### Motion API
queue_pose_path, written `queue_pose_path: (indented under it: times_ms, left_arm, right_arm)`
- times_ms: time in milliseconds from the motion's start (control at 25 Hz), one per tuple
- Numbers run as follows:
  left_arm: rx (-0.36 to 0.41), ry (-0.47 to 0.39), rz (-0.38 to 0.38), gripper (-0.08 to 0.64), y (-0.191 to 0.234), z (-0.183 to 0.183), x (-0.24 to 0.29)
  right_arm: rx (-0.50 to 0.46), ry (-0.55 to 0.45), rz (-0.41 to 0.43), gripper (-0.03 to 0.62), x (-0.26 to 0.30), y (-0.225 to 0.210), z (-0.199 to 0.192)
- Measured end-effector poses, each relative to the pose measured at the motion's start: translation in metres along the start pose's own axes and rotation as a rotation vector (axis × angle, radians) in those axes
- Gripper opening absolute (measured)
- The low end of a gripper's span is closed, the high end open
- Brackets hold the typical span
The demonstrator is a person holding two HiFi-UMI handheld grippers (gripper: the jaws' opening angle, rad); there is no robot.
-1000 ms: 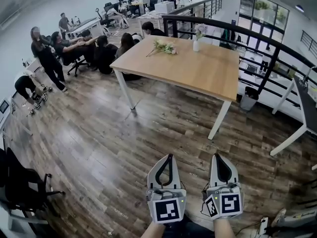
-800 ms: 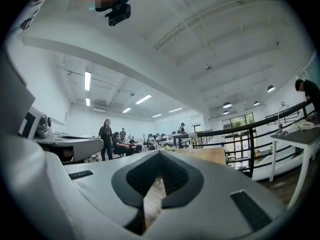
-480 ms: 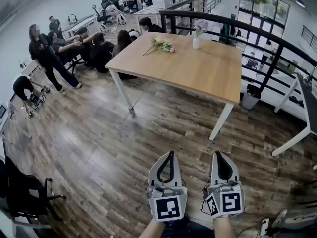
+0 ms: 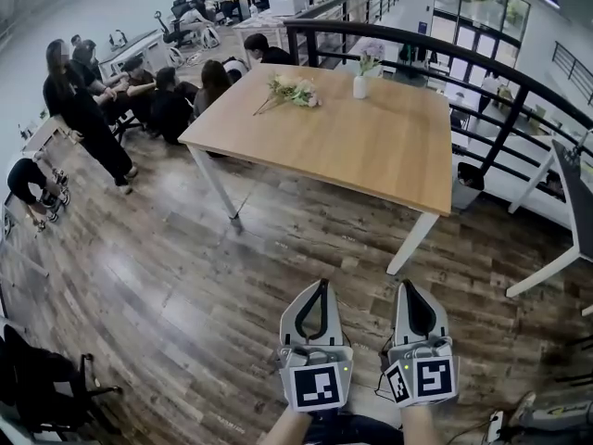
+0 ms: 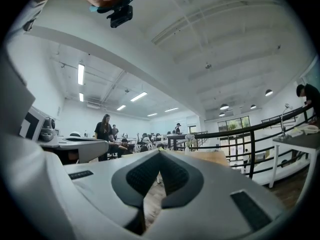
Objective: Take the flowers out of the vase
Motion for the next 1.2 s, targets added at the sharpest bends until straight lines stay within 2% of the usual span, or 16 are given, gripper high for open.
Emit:
queue_pose_path:
  times_ms: [440,800,1200]
  left_arm:
    - [-0.008,-0.025,-0.022,0.015,0.052,0.003,0.059]
    - [-0.022,-0.007,-0.034,0.015,0.067,-0.003,0.081]
    - [-0.021,0.008,0.001,0.015,0.083,-0.010,0.120]
  right_arm:
    - [-0.009,-0.015,-0.028,-0.008,0.075,0.013,0.003]
    - [-0.009,0.011,-0.042,-0.008,0.098,0.014,-0.002]
    - [-0.006,0.021,-0.021,-0.008,0.145,-0.001,-0.009]
Point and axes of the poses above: the fingertips, and each gripper's own axes: x forward along the fingers, y to its left, z out of its top, the point moved 2 cm from there along -x, backward along the fingers, and after that the axes turned 1 degree about x, right-handed, at the moved point
